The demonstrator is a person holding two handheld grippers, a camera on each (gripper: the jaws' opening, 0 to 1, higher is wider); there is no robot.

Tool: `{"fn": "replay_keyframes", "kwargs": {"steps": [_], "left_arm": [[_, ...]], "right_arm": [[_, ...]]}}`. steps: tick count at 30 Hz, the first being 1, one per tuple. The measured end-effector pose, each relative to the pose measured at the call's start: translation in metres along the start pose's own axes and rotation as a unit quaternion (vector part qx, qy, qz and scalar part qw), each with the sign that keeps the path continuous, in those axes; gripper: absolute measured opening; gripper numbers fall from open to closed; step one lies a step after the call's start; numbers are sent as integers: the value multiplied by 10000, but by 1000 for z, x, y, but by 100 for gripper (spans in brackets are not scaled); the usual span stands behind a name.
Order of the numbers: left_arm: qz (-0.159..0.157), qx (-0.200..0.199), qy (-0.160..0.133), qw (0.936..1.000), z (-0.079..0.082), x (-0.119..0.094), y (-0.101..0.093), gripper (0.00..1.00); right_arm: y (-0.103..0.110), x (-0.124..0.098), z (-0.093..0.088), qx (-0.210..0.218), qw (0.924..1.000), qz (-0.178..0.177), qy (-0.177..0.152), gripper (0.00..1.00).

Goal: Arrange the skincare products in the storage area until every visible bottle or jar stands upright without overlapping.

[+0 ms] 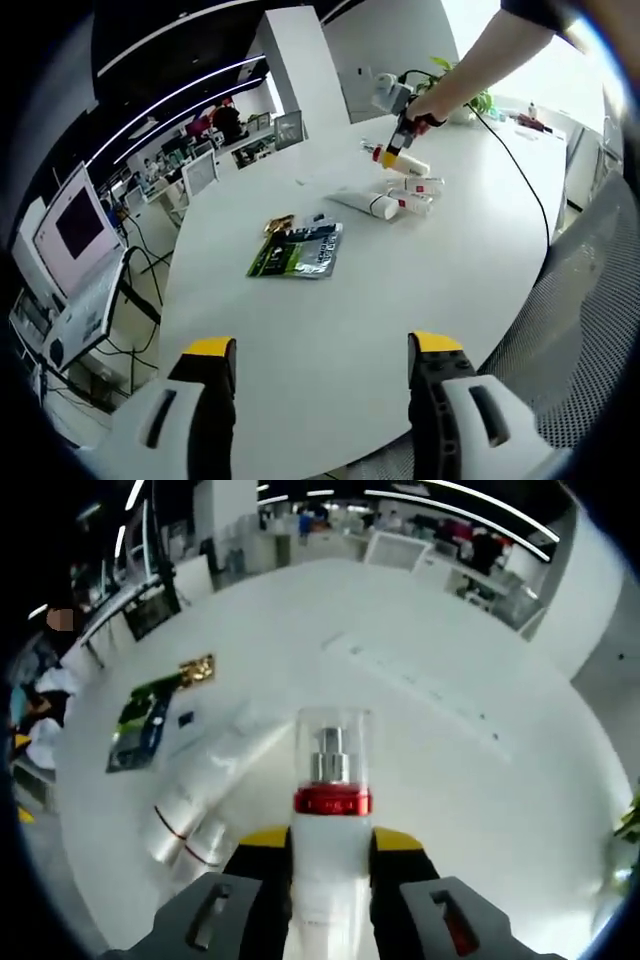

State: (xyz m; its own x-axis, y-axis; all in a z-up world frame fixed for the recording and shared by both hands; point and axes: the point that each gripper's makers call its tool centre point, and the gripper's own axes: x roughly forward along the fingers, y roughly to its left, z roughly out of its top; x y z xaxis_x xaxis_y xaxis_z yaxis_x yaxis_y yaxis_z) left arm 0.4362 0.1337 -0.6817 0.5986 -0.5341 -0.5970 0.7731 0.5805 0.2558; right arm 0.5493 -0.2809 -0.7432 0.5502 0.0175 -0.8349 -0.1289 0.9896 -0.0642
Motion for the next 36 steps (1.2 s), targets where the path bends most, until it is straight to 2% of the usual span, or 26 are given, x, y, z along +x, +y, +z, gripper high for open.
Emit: {"fn": "replay_keyframes", "kwargs": {"steps": [14, 18, 23, 29, 36], "left_arm": [[12, 155, 18, 9999, 0, 0, -2, 65], [-5, 195, 26, 9998, 0, 0, -3, 65], [-39, 248, 38, 9997, 0, 0, -4, 65], [-105, 363, 29, 9993, 1, 0, -8, 66], [-299, 494, -76, 9983, 7, -1, -15, 69]], "right_arm": [[-3, -31, -2, 174, 9993, -39, -342, 21], [1, -47, 1, -11, 9986, -45, -534, 20], [5, -68, 14, 56, 9959, -33, -906, 20], [23, -101, 30, -77, 9903, 28, -1383, 20], [58, -143, 40, -209, 9807, 202, -1935, 20]]}}
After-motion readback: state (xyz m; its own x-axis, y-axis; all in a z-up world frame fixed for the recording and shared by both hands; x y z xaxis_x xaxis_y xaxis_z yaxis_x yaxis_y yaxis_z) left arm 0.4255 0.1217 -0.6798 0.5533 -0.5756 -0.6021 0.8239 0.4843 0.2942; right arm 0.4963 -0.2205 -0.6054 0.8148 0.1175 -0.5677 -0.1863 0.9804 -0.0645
